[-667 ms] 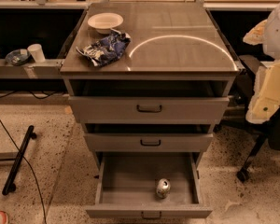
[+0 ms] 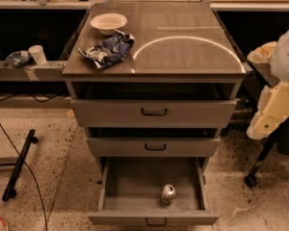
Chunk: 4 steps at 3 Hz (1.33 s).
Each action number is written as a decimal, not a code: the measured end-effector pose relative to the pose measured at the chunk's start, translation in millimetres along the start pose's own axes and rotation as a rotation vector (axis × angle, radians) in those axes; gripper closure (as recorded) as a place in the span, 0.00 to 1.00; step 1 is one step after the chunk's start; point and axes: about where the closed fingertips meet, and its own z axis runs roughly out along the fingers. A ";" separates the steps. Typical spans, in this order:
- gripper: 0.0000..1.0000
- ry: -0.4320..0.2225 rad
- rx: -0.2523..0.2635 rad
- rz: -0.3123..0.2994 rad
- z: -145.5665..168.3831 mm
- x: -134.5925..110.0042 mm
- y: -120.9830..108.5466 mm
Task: Pick 7up can from bottom drawer and place on counter
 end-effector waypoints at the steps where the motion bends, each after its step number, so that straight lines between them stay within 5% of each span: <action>1: 0.00 -0.252 -0.140 0.086 119.0 34.2 36.3; 2: 0.00 -0.435 -0.251 0.133 202.8 32.5 61.2; 4: 0.00 -0.469 -0.315 0.109 219.1 32.5 74.5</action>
Offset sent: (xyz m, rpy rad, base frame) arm 0.0012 0.0820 -0.2919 0.7302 0.2002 0.1041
